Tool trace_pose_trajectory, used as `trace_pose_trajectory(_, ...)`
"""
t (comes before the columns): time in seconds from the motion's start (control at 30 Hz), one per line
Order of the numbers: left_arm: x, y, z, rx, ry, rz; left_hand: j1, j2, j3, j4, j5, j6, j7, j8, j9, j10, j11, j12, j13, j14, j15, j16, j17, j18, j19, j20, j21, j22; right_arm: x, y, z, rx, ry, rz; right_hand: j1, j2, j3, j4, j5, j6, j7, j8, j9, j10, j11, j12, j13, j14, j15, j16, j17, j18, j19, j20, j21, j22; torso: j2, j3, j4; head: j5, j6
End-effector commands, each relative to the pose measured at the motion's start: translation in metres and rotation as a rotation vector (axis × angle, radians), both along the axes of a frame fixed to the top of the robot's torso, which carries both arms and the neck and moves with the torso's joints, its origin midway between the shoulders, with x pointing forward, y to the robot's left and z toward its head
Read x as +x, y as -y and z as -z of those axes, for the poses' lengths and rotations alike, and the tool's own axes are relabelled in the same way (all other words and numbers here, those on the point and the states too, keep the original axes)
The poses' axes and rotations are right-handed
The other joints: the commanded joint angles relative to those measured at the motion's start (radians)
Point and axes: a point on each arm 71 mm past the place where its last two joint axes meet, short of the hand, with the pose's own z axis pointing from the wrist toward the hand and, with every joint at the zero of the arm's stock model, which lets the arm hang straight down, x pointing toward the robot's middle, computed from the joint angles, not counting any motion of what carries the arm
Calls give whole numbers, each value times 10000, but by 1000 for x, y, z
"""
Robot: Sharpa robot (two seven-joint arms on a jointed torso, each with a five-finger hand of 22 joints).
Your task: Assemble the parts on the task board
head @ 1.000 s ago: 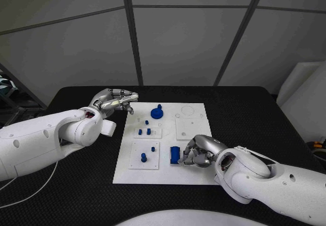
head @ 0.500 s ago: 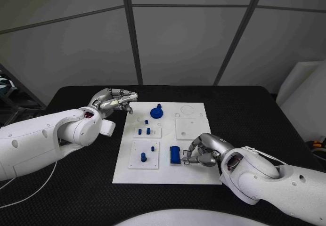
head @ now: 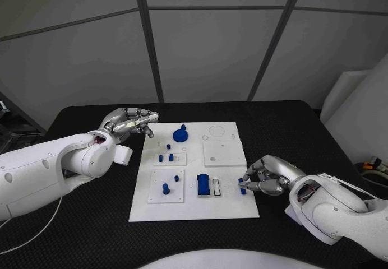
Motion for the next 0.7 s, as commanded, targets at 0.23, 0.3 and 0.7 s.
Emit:
trace_pose_trajectory(0.23, -1, 2, 2, -78, -19, 117, -101, -16, 46, -7, 20, -18, 20, -47, -10, -34, 69, -32, -12, -18, -18, 37, -9, 41, -60, -21, -28, 16, 2, 9, 6, -1725, -136, 213, -346, -279, -172, 166, -12, 385, -61, -177, -88, -14, 36, -158, -1463, 553, 59, -128, 308, -11, -1, 75, -77, 1443, 6, 6, 5, -130, -28)
trace_pose_trajectory(0.3, -1, 2, 2, -79, -26, 118, -101, -16, 46, -7, 20, -18, 20, -47, -10, -34, 69, -32, -12, -18, -18, 37, -9, 41, -60, -21, -28, 16, 3, 9, 7, -1878, -147, 234, -412, -312, -193, 171, -3, 416, -66, -193, -95, -18, 32, -178, -1474, 549, 56, -142, 289, -9, -7, 73, -84, 1437, 1, 0, 10, -143, -45)
trace_pose_trajectory(0.7, -2, 2, 3, -96, -43, 152, -99, -30, 49, -11, 19, -29, 25, -56, -7, -45, 75, -38, -13, -25, -12, 37, -12, 41, -65, -16, -30, 16, 11, -4, 13, -2026, -110, 139, -519, -319, -198, 175, 47, 444, -71, -242, -114, -20, 28, -190, -1474, 544, 52, -163, 265, -1, -28, 69, -110, 1411, -1, -5, 29, -136, -81)
